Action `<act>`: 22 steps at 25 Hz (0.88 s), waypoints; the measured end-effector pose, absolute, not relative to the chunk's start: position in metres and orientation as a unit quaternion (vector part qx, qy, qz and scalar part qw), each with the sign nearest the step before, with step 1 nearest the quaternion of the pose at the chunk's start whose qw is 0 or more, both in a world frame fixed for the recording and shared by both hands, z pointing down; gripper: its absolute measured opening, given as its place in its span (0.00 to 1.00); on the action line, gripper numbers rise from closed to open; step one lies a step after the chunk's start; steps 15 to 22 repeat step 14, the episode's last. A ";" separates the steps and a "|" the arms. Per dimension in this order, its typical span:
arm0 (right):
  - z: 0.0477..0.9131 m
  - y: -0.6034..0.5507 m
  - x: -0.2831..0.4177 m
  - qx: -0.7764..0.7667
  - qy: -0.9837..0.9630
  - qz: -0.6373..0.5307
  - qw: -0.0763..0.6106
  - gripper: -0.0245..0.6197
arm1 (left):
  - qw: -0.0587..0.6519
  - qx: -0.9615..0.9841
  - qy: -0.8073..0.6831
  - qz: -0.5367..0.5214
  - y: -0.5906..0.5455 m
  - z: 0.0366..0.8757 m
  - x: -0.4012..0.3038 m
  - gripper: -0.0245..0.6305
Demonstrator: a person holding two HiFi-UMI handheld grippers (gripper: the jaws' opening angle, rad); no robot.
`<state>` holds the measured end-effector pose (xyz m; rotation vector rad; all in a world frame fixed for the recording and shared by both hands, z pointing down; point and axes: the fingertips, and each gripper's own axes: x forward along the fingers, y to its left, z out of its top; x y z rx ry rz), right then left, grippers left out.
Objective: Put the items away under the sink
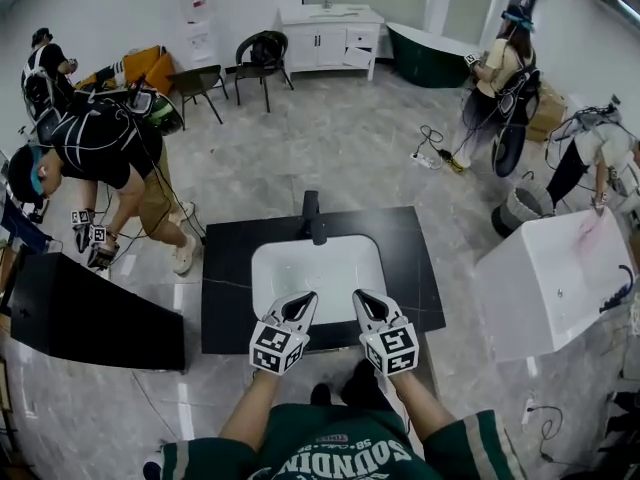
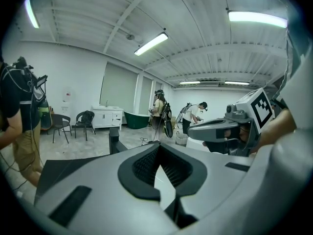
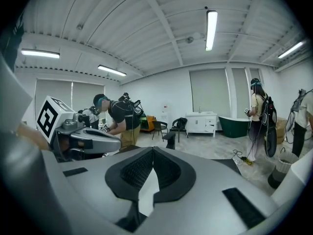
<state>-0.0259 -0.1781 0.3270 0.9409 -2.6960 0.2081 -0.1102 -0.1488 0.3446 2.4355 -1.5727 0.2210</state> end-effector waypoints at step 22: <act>0.313 -0.158 -0.034 0.318 -0.938 0.052 0.128 0.10 | 0.126 0.833 -0.533 0.074 -0.137 0.343 -0.108 0.05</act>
